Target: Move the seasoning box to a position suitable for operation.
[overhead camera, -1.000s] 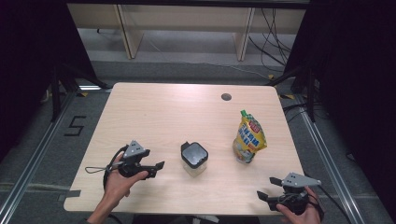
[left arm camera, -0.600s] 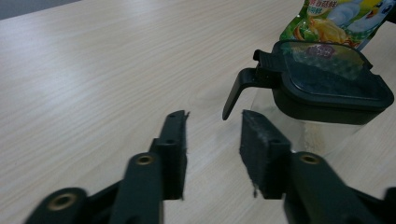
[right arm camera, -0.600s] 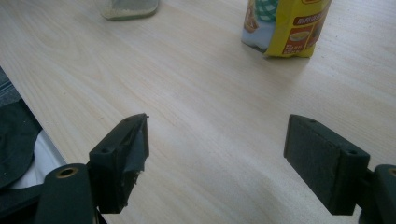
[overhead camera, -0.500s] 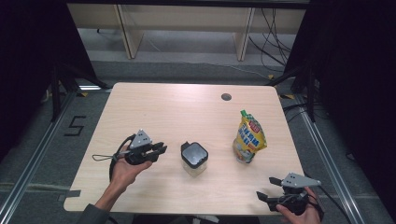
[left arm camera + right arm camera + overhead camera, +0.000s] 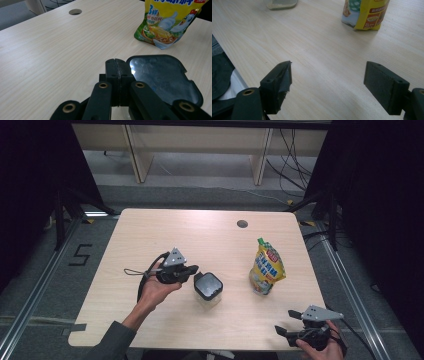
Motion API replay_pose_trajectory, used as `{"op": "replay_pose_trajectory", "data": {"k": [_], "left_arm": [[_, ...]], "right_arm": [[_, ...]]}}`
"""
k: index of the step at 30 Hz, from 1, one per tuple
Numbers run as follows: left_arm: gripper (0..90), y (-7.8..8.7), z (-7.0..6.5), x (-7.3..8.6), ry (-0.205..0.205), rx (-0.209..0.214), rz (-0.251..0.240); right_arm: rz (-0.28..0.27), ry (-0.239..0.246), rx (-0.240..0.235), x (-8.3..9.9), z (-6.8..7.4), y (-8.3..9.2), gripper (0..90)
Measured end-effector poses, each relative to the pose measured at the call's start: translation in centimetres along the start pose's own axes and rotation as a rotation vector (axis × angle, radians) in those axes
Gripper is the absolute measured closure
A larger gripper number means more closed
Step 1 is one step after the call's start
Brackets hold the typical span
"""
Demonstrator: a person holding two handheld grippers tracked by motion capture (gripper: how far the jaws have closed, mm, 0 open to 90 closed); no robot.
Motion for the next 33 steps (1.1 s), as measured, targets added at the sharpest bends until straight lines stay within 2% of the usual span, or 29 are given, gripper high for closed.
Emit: {"op": "replay_pose_trajectory", "data": {"k": [1,2,4,5,6,9,13,16,17,18,24,29,33], "left_arm": [[89.1,-0.1,0.0,-0.2,-0.003,-0.005,-0.002],[89.1,-0.5,0.0,-0.5,-0.001,0.0,-0.01],[89.1,-0.8,0.2,-0.6,-0.012,0.005,0.012],[89.1,-1.0,0.4,-0.6,-0.024,-0.009,0.007],[89.1,-1.2,0.3,-0.6,0.002,-0.002,0.023],[89.1,-1.6,0.6,-0.5,0.0,-0.007,0.026],[89.1,-2.0,0.6,-0.5,0.0,0.009,0.036],[89.0,-2.3,0.4,-0.4,-0.01,0.001,0.049],[88.9,-2.3,0.3,-0.5,-0.019,0.003,0.052],[88.9,-2.4,0.2,-0.5,-0.011,0.007,0.052],[88.9,-2.4,0.2,-0.6,-0.014,0.016,0.069],[88.1,-2.0,0.2,-0.6,0.002,0.016,0.099],[87.8,-1.3,0.5,-0.4,0.03,-0.005,0.125]], "right_arm": [[0.006,-0.032,-0.007,0.0,0.3,0.0,23.5],[0.005,-0.022,-0.008,0.0,0.2,0.0,23.5],[0.004,-0.021,-0.002,0.0,0.2,0.0,23.6],[0.01,-0.031,-0.015,0.0,0.3,0.0,23.8],[0.004,-0.022,-0.012,0.0,0.3,0.0,23.9],[0.016,-0.034,-0.016,0.1,0.4,0.0,23.9],[0.007,-0.025,-0.014,0.0,0.3,0.0,23.9],[0.009,-0.019,-0.008,0.0,0.3,0.0,23.9],[0.003,-0.001,-0.007,0.0,0.1,-0.1,23.9],[0.005,0.003,-0.002,0.0,0.1,-0.1,23.9],[0.006,0.002,-0.002,0.0,0.1,-0.1,23.9],[0.008,0.005,0.001,0.0,0.1,-0.1,23.9],[0.009,0.001,0.0,0.0,0.1,-0.1,23.9]]}}
Point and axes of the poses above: each handheld gripper's, and its own axes: y roughly backward along the jaws, x roughly out of its underside, z roughly to its left, the point moved 3 cm from there along -y, roughly forward along the jaws
